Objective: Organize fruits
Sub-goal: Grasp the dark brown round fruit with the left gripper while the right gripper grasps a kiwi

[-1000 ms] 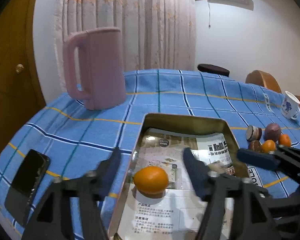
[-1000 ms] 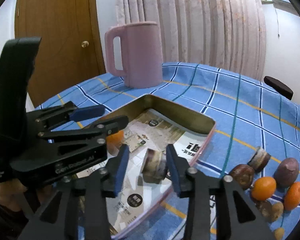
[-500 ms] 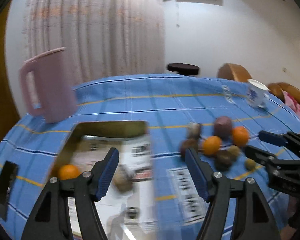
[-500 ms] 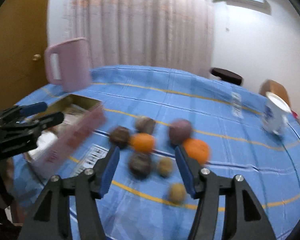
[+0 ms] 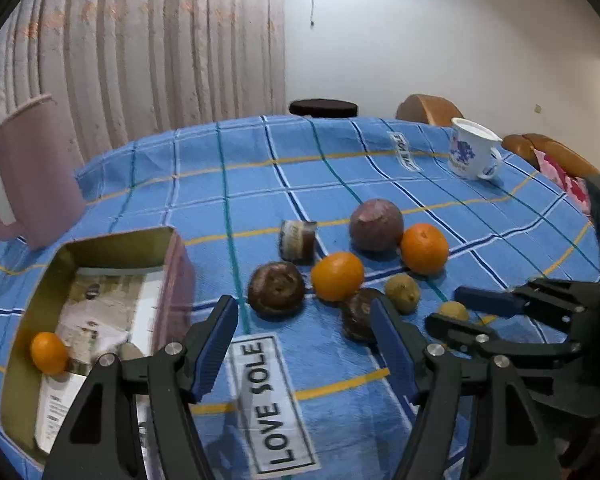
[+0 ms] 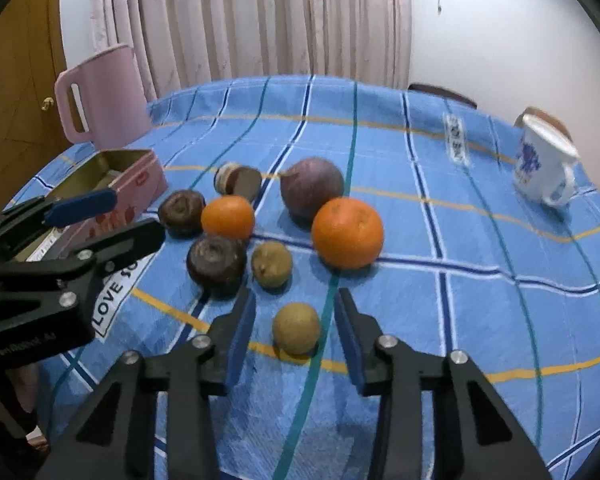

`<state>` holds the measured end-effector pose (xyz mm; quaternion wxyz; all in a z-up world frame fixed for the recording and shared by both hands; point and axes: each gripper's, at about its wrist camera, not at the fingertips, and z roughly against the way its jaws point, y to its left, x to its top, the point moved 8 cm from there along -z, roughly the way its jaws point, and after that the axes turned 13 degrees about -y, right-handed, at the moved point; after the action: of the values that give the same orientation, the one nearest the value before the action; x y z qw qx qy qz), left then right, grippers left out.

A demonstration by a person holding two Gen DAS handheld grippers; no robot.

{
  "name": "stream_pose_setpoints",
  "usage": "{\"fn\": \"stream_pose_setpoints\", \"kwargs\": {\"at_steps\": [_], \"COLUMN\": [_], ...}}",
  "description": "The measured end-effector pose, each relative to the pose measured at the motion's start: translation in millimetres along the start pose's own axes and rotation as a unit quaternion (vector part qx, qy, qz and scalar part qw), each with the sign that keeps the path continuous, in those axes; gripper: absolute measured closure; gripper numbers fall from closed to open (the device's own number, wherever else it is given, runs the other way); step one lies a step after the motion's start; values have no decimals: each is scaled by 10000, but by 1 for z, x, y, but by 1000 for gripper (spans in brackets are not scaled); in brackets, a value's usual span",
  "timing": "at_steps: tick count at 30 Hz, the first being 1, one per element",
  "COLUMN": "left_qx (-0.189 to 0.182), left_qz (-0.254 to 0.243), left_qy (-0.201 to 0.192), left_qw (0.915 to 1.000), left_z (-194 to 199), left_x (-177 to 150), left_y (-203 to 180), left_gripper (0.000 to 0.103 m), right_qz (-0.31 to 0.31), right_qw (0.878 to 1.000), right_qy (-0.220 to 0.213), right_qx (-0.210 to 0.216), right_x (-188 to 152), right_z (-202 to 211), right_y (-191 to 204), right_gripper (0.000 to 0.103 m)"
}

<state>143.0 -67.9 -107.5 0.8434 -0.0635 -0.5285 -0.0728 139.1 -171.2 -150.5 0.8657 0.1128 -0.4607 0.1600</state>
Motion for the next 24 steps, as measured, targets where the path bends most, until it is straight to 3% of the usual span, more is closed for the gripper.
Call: {"fn": "stream_pose_setpoints", "kwargs": {"at_steps": [2,12,14,15,22,24], "left_qx": [-32,-286,-368,-395,-498,-518], "left_qz": [-67,-177,-171,-158,-140,-142], "left_qy": [46,397,519,565,643,678], "left_qw": [10000,9986,9978,9975,9966,9963], "left_z": [-2,-19,-25,-28,-35,-35], "left_x": [-2,-9,-10,-11,-11,-12], "left_y": [-5,-25,-30,-31,-37,-40], "left_gripper": [33,33,49,51,53,58], "right_qz": [-15,-271,-279,-288,-410,-473], "right_qw": [9999,9992,9988,9985,9976,9970], "right_qy": [122,-291,-375,-429,-501,-550], "right_qx": [65,-97,-152,-174,-257,-269], "right_x": [-5,10,16,19,26,27], "right_z": [-4,11,13,14,6,7], "right_y": [1,-17,-20,-21,-26,-30], "right_gripper": [74,75,75,75,75,75]}}
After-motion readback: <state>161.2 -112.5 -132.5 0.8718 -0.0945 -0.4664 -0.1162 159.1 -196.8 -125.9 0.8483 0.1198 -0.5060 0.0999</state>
